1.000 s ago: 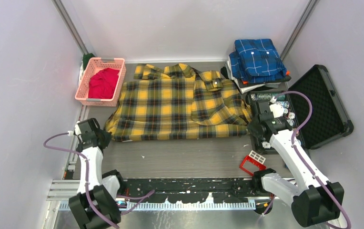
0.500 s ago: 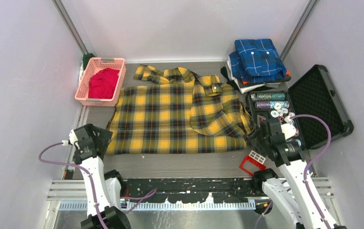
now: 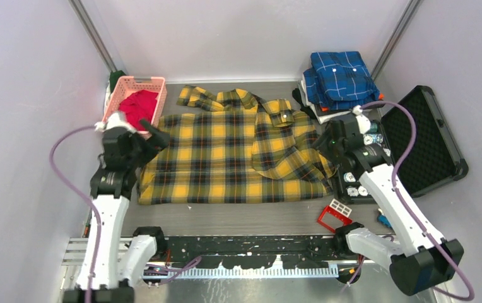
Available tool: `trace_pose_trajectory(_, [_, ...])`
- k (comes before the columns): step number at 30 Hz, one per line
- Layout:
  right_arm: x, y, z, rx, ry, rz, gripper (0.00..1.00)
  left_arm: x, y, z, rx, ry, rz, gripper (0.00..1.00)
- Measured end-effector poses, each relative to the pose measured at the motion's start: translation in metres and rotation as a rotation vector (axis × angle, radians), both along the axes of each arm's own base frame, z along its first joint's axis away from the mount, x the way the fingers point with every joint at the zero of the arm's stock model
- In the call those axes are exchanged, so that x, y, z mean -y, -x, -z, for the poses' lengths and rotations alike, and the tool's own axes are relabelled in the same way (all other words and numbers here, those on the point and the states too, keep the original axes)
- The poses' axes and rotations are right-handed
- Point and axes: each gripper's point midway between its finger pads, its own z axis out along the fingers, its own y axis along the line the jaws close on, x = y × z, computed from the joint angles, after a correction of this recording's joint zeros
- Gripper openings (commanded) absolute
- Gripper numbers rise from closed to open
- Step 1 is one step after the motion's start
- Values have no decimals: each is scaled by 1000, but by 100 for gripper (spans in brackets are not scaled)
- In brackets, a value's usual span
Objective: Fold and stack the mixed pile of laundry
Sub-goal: Fold the shirt at the center of the board.
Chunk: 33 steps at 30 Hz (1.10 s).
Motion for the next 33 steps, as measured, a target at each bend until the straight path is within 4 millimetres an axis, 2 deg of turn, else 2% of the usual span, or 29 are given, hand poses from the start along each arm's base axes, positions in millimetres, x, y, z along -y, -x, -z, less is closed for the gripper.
trace_pose_trajectory(2, [-15,-5,4,-1,17,-59,53,39,-15,-11,10,-41,154,90])
trace_pose_trajectory(5, [-26,-8,6,9,46,-111,53,103,-40,-17,11,-150,389,93])
trace_pose_trajectory(8, [-13,-8,3,22,107,-78,54,176,-68,-7,0,-291,633,92])
trace_pose_trajectory(10, [4,-3,-5,23,167,-29,55,221,-83,4,-3,-376,769,92])
trace_pose_trajectory(13, [27,2,-39,75,221,49,55,278,-103,25,14,-501,935,91])
trace_pose_trajectory(17, [51,15,-101,222,230,139,56,336,-128,56,43,-644,1097,92])
trace_pose_trajectory(20, [65,35,-132,309,224,178,56,367,-150,81,67,-736,1177,91])
trace_pose_trajectory(23, [76,56,-143,349,219,200,56,391,-173,104,90,-803,1227,90])
trace_pose_trajectory(26, [80,66,-140,340,226,203,55,410,-189,121,111,-842,1258,88])
trace_pose_trajectory(33, [80,71,-113,270,249,180,53,439,-208,147,155,-910,1288,79])
